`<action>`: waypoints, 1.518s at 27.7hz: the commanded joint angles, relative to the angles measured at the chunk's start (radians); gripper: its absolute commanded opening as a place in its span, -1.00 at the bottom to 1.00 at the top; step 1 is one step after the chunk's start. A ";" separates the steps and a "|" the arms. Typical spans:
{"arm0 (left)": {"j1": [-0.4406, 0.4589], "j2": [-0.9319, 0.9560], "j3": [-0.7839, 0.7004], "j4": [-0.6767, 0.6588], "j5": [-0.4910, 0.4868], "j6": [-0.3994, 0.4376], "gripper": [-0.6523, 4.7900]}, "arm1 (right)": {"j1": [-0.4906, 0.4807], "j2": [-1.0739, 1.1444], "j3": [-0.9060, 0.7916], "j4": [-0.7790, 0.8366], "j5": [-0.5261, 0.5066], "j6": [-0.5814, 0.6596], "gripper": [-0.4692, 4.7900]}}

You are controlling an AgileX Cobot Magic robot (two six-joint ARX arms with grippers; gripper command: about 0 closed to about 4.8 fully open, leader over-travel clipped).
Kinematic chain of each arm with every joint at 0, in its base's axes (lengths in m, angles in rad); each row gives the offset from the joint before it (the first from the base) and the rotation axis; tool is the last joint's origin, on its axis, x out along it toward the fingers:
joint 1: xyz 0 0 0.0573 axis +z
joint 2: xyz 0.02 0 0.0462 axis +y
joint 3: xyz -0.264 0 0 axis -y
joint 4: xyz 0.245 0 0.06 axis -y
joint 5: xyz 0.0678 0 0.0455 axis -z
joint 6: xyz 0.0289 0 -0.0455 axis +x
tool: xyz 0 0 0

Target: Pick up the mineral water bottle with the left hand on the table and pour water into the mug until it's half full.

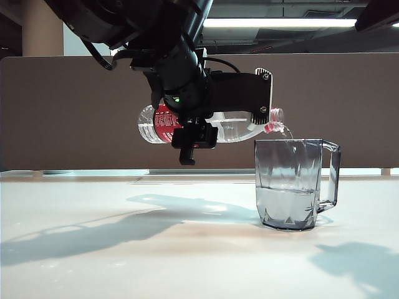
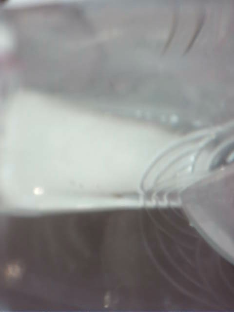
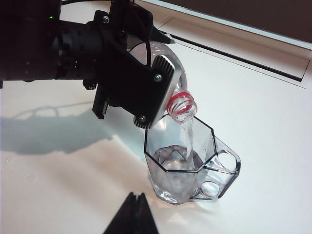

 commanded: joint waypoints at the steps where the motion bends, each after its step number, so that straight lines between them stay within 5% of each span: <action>1: -0.003 -0.014 0.011 0.042 -0.006 0.006 0.12 | 0.000 -0.002 0.005 0.016 0.002 0.003 -0.83; 42: -0.003 -0.028 0.011 0.019 -0.003 -0.045 0.12 | 0.000 -0.003 0.005 0.016 0.002 0.003 -0.83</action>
